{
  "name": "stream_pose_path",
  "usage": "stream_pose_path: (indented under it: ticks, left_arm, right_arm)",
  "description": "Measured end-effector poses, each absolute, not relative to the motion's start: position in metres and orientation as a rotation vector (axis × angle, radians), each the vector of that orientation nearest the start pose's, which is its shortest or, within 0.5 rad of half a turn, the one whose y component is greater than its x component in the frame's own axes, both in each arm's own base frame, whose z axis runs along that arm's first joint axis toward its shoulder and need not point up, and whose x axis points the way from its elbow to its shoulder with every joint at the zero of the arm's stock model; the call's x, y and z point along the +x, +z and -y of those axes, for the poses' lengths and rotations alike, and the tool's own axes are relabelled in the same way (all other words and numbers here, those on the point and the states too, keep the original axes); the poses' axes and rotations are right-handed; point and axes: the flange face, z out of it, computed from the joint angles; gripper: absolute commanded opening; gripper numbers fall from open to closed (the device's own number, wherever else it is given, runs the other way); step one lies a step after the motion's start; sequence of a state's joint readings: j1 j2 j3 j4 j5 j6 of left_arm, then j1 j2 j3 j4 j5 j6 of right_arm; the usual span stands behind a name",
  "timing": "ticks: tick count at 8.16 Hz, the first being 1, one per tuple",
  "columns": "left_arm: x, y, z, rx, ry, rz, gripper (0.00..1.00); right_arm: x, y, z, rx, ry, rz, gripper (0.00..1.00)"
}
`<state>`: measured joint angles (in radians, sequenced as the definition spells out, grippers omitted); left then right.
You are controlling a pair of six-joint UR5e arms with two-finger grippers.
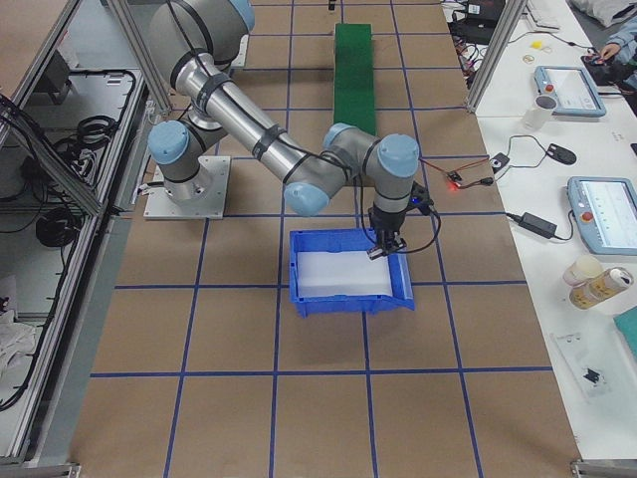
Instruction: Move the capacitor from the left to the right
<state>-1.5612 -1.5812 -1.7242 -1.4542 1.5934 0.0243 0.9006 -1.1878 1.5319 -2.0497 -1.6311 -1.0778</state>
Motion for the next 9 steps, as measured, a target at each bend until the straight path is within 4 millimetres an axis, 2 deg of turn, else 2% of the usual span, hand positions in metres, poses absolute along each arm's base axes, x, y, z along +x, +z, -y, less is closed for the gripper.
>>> stream_pose_path:
  ticks: [1,2,3,4,5,6,7,9]
  left_arm:
    - [-0.126,0.42,0.487,0.024,0.072,-3.119,1.0]
    - [-0.126,0.42,0.487,0.024,0.071,-3.118,1.0]
    - [-0.126,0.421,0.487,0.024,0.071,-3.118,1.0]
    - [-0.126,0.421,0.488,0.023,0.07,-3.118,1.0]
    - [-0.126,0.421,0.488,0.023,0.07,-3.118,1.0]
    - [-0.126,0.421,0.488,0.023,0.07,-3.118,1.0]
    - [-0.126,0.421,0.487,0.024,0.07,-3.114,1.0]
    - [-0.124,0.42,0.487,0.025,0.07,-3.096,1.0]
  right_arm:
    - [-0.312,0.307,0.574,-0.652,-0.048,-3.192,0.0]
    - [-0.317,0.278,0.567,-0.637,-0.029,-3.175,0.06]
    - [-0.318,0.26,0.562,-0.628,-0.012,-3.167,0.67]
    - [-0.318,0.255,0.559,-0.627,-0.009,-3.168,1.0]
    - [-0.32,0.257,0.556,-0.621,-0.02,-3.173,1.0]
    - [-0.322,0.267,0.555,-0.614,-0.048,-3.187,1.0]
    - [-0.32,0.287,0.553,-0.606,-0.086,-3.207,1.0]
    - [-0.3,0.353,0.543,-0.588,-0.206,-3.231,1.0]
